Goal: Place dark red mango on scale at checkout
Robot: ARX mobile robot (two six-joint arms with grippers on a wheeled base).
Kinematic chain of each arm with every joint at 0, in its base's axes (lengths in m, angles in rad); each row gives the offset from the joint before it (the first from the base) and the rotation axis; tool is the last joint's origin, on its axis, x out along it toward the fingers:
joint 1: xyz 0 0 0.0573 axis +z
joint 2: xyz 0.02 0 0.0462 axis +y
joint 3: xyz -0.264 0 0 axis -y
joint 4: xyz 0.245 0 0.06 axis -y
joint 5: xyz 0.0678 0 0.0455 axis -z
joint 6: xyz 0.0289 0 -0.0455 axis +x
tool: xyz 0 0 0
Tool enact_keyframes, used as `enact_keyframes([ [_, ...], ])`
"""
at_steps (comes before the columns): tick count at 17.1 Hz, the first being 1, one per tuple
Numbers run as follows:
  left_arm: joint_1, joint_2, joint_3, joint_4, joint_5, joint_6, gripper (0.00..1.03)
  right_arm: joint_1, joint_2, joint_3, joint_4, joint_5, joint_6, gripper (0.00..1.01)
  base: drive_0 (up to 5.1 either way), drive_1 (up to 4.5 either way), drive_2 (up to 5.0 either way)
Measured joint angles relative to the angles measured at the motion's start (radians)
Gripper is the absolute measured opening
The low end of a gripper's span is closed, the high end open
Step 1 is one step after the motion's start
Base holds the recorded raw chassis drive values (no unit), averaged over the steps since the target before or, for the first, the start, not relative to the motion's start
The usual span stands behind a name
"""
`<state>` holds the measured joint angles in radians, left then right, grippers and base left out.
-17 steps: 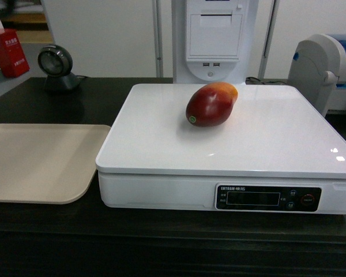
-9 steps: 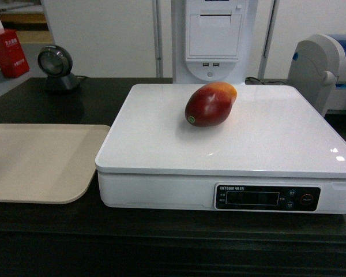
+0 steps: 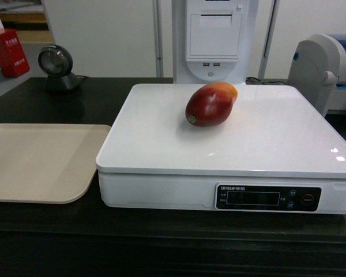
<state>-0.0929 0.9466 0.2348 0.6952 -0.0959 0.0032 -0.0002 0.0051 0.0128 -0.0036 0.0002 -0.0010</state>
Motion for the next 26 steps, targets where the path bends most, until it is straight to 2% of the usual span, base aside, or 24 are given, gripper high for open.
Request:
enact_keyframes([
  [6, 0.021, -0.076, -0.051, -0.013, 0.027, 0.000, 0.02, 0.000, 0.000, 0.000, 0.000, 0.000, 0.000, 0.98, 0.0, 0.00, 0.0],
  [7, 0.057, -0.102, -0.064, -0.019, 0.074, 0.000, 0.02, 0.000, 0.000, 0.000, 0.000, 0.000, 0.000, 0.98, 0.0, 0.00, 0.0],
  [8, 0.097, -0.176, -0.113, -0.054, 0.089, -0.001, 0.02, 0.000, 0.000, 0.000, 0.000, 0.000, 0.000, 0.98, 0.0, 0.00, 0.0],
  [10, 0.090, -0.372, -0.185, -0.181, 0.096, -0.001, 0.02, 0.000, 0.000, 0.000, 0.000, 0.000, 0.000, 0.98, 0.0, 0.00, 0.0],
  [11, 0.090, -0.443, -0.225, -0.209, 0.095, -0.001, 0.02, 0.000, 0.000, 0.000, 0.000, 0.000, 0.000, 0.98, 0.0, 0.00, 0.0],
  [13, 0.090, -0.563, -0.225, -0.309, 0.096, -0.001, 0.02, 0.000, 0.000, 0.000, 0.000, 0.000, 0.000, 0.98, 0.0, 0.00, 0.0],
  [26, 0.090, -0.782, -0.225, -0.533, 0.096, -0.001, 0.02, 0.000, 0.000, 0.000, 0.000, 0.000, 0.000, 0.98, 0.0, 0.00, 0.0],
])
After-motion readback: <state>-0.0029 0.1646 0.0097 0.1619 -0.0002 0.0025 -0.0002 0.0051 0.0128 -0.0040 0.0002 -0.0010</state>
